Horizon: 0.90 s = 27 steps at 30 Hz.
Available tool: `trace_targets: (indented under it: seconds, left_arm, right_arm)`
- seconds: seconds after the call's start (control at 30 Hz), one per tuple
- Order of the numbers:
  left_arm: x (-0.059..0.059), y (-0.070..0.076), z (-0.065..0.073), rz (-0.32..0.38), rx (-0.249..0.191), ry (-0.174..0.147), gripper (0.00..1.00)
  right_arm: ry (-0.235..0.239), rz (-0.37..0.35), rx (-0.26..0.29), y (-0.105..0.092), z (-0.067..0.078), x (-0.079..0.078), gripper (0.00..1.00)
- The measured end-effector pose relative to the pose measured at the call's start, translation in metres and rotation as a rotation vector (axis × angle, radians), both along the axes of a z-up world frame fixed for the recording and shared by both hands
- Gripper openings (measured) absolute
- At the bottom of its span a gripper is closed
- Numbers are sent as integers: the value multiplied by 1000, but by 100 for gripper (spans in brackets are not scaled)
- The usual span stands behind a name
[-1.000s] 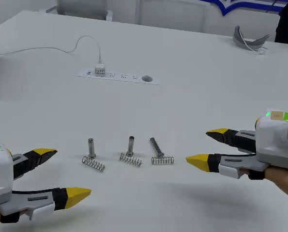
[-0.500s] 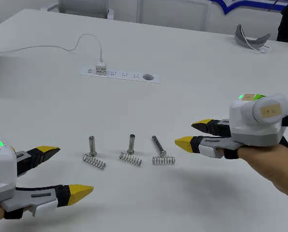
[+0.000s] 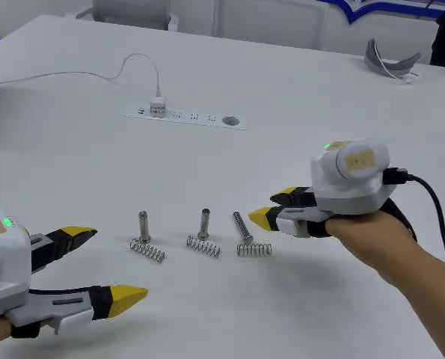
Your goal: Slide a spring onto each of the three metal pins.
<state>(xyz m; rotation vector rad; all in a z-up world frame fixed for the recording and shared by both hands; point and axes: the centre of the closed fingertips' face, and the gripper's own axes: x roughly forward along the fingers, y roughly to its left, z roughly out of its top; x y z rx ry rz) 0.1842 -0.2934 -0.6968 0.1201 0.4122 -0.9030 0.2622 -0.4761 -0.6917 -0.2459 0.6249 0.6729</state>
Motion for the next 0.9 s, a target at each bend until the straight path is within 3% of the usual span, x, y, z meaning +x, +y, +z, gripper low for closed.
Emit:
trace_targets:
  seconds: [0.23,0.9]
  left_arm:
    - [0,0,-1,-1,1,3,76]
    - [1,0,-2,2,-1,8,75]
  right_arm:
    - [42,-7,-10,10,-13,5,28]
    - [124,-60,-61,14,-38,18,20]
